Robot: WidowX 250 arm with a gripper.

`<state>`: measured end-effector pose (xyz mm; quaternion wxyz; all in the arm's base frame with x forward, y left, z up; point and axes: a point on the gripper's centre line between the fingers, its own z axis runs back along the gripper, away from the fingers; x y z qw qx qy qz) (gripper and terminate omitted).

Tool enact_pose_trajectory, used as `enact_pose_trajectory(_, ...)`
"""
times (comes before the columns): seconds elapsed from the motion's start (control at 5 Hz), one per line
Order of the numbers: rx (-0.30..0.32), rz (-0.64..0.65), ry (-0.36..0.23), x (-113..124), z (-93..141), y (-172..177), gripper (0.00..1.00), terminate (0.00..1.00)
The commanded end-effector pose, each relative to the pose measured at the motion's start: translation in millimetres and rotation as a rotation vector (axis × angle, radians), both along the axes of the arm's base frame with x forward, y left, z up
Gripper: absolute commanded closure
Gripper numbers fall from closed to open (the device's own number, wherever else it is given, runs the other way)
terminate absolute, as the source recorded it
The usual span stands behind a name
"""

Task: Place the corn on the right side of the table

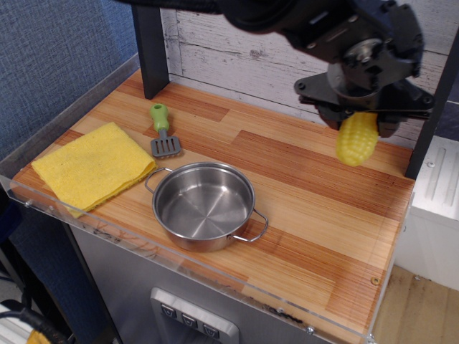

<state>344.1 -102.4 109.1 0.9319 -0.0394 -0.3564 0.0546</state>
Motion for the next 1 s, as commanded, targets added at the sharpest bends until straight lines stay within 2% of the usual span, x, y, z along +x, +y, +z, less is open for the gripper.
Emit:
enact_pose_trajectory(0.0,0.012,0.016,0.010,-10.0,-20.9,10.4,1.00,0.00)
enact_pose_trajectory(0.4,0.014,0.002,0.067,-13.6,-52.0,6.6,1.00,0.00)
enact_pose_trajectory(0.8,0.010,-0.009,0.092,-10.2,-68.1,1.9,1.00,0.00)
